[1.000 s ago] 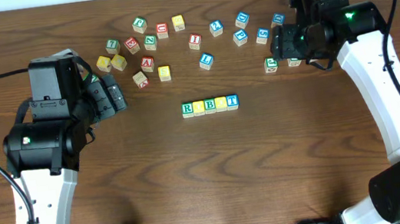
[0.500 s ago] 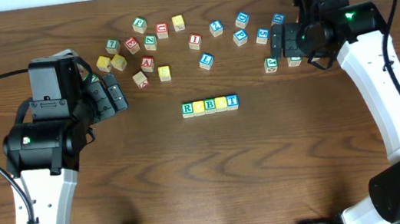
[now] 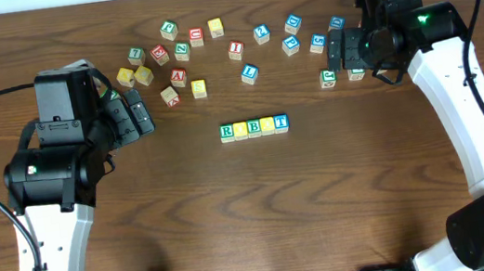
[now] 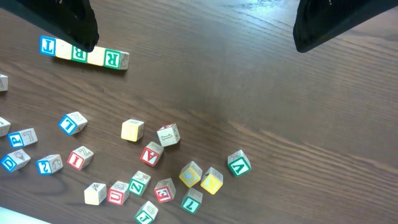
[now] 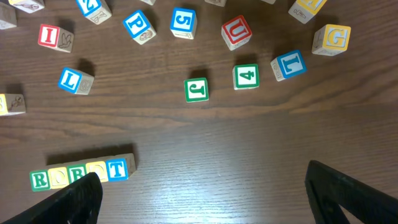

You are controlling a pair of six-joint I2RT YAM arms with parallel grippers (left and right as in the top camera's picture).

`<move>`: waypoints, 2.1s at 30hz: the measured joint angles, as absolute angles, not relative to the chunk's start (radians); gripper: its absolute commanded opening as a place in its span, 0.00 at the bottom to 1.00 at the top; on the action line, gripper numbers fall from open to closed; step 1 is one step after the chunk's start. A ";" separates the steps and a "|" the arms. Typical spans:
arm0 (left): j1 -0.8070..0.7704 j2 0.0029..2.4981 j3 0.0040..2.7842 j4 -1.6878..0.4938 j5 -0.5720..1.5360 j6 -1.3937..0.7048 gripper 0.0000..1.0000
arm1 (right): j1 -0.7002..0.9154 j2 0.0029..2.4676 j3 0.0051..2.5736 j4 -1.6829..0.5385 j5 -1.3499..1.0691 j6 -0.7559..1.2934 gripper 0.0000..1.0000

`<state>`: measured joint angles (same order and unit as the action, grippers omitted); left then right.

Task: Spell out ROBOT

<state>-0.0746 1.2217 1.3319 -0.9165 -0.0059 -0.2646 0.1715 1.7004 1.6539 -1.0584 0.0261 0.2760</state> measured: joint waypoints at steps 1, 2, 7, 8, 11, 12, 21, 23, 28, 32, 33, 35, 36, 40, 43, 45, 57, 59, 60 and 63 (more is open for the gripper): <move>-0.075 1.222 1.332 -0.916 -0.006 -0.265 0.99 | 0.171 1.700 1.654 -1.059 0.027 0.276 0.99; -0.075 1.222 1.332 -0.916 -0.006 -0.265 0.99 | 0.171 1.700 1.654 -1.060 0.027 0.276 0.99; -0.075 1.222 1.332 -0.916 -0.006 -0.265 0.99 | 0.171 1.700 1.654 -1.061 0.031 0.276 0.99; -0.075 1.222 1.332 -0.916 -0.006 -0.265 0.99 | 0.171 1.700 1.654 -1.061 0.031 0.276 0.99; -0.075 1.222 1.332 -0.916 -0.006 -0.265 0.99 | 0.171 1.700 1.654 -1.062 0.034 0.276 0.99; -0.075 1.222 1.332 -0.916 -0.006 -0.265 0.99 | 0.171 1.700 1.654 -1.063 0.034 0.276 0.99; -0.075 1.222 1.332 -0.916 -0.006 -0.265 0.99 | 0.171 1.700 1.654 -1.026 0.034 0.276 0.99; -0.075 1.222 1.332 -0.916 -0.006 -0.265 0.99 | 0.171 1.700 1.654 -1.016 0.034 0.276 0.99; -0.075 1.222 1.332 -0.916 -0.006 -0.265 0.99 | 0.171 1.693 1.645 -0.941 0.046 0.276 0.99; -0.075 1.222 1.332 -0.916 -0.006 -0.265 0.99 | 0.171 1.613 1.538 -0.762 0.081 0.276 0.99; -0.075 1.222 1.332 -0.916 -0.006 -0.265 0.99 | 0.171 1.580 1.494 -0.709 0.086 0.274 0.99; -0.075 1.222 1.332 -0.917 -0.006 -0.265 0.99 | 0.171 1.490 1.372 -0.583 0.096 0.263 0.99; -0.075 1.222 1.332 -0.918 -0.006 -0.265 0.99 | 0.171 1.444 1.313 -0.525 0.103 0.255 0.99; -0.075 1.222 1.332 -0.918 -0.006 -0.265 0.99 | 0.171 1.246 1.097 -0.375 0.144 0.229 0.99; -0.075 1.222 1.332 -0.917 -0.006 -0.265 0.99 | 0.167 1.065 0.933 -0.325 0.181 0.221 0.99; -0.075 1.222 1.332 -0.918 -0.006 -0.265 0.99 | 0.160 0.943 0.830 -0.301 0.194 0.219 0.99; -0.075 1.222 1.332 -0.917 -0.006 -0.265 0.99 | 0.069 0.282 0.244 -0.125 0.181 0.219 0.99; -0.075 1.222 1.332 -0.917 -0.006 -0.265 0.99 | 0.068 0.218 0.175 -0.095 0.173 0.219 0.99; -0.075 1.222 1.332 -0.917 -0.006 -0.265 0.99 | 0.067 0.190 0.141 -0.072 0.168 0.219 0.99; -0.075 1.222 1.332 -0.917 -0.006 -0.265 0.99 | 0.067 0.122 0.063 -0.056 0.151 0.232 0.99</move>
